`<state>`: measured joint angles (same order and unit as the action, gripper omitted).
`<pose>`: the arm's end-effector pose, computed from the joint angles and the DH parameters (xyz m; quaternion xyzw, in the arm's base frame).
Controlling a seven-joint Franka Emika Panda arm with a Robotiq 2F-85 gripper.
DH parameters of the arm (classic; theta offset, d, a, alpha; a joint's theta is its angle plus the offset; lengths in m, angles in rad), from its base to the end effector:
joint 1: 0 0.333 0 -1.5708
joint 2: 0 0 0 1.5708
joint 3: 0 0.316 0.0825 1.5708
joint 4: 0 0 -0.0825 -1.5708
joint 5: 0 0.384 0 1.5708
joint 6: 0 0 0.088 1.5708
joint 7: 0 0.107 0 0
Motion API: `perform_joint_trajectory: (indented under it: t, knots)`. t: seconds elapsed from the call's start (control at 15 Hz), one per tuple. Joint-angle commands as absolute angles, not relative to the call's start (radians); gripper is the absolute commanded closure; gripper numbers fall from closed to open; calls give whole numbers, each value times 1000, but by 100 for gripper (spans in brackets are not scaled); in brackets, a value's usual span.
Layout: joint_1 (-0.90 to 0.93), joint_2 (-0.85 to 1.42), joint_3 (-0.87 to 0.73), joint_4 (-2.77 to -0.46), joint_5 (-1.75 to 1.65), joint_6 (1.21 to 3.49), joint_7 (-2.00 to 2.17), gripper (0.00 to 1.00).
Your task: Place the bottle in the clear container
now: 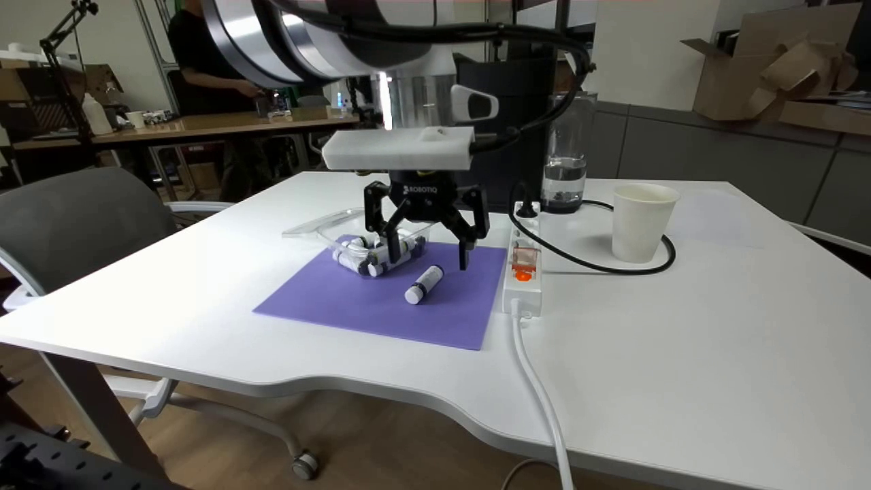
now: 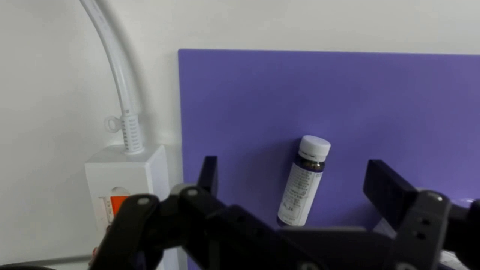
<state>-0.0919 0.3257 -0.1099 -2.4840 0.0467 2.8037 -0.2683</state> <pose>0.4594 -0.0996 0.1633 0.9999 0.0140 -0.0039 0.0092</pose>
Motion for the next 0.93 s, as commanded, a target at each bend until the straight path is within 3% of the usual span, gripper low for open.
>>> perform_joint_trajectory:
  t: [0.0,0.27,0.33,0.4,0.87]
  knots:
    - [-96,402,-89,-2407,11,2791,-205,0]
    - [-93,458,-78,-2365,3,2789,-192,0]
    - [-93,468,-76,-2356,1,2790,-191,25]
    - [-91,479,-77,-2348,-7,2792,-190,26]
    - [-93,518,-73,-2315,-26,2789,-182,75]
